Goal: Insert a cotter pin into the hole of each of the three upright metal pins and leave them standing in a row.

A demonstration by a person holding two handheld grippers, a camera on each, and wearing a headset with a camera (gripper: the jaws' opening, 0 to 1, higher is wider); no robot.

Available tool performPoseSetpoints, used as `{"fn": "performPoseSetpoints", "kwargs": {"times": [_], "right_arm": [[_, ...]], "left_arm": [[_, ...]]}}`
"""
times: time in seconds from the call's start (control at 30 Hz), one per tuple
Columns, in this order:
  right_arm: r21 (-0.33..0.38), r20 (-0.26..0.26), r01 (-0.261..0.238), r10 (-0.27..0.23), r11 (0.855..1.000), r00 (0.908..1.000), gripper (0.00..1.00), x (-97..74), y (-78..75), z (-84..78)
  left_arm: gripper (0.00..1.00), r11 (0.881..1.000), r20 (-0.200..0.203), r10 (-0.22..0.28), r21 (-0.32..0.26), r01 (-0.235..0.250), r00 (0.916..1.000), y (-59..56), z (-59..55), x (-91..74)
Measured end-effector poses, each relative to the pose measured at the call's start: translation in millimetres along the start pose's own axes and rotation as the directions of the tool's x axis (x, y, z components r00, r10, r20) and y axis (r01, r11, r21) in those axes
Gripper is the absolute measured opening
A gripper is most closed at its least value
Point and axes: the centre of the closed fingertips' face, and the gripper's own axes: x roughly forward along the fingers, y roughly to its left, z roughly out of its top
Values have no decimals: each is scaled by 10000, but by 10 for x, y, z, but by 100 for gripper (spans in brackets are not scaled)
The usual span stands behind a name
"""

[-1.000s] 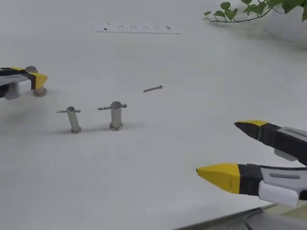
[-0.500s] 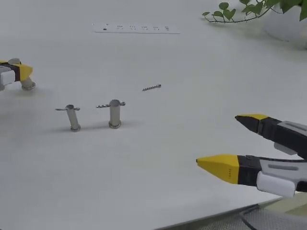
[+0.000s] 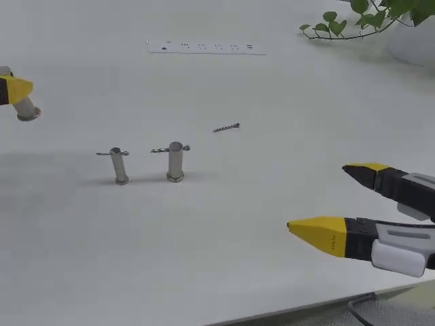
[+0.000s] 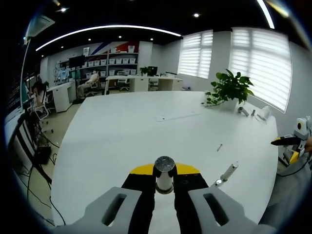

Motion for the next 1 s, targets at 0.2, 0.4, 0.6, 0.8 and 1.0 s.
{"fn": "performPoseSetpoints", "kwargs": {"times": [0.2,0.4,0.6,0.8,1.0], "right_arm": [[-31,132,51,-50,10000,9999,91,-19,-43,36],[-73,44,149,-149,9999,9999,91,-24,-71,12],[-87,-22,412,-412,9991,9991,90,-54,-130,-20],[18,-5,420,-420,9991,9991,89,-72,-147,-40],[258,-54,455,-454,9986,9990,89,-38,-161,-66]], "left_arm": [[11,9993,-26,-161,346,162,9999,-191,42,-295],[11,9978,-321,-536,363,548,9980,-458,-101,-403],[11,9968,-507,-795,-64,792,9955,-687,-359,-416],[11,9907,-820,-1338,-356,1313,9876,-927,-621,-387],[11,9853,-1015,-1709,-166,1701,9800,-1145,-715,-301]]}}
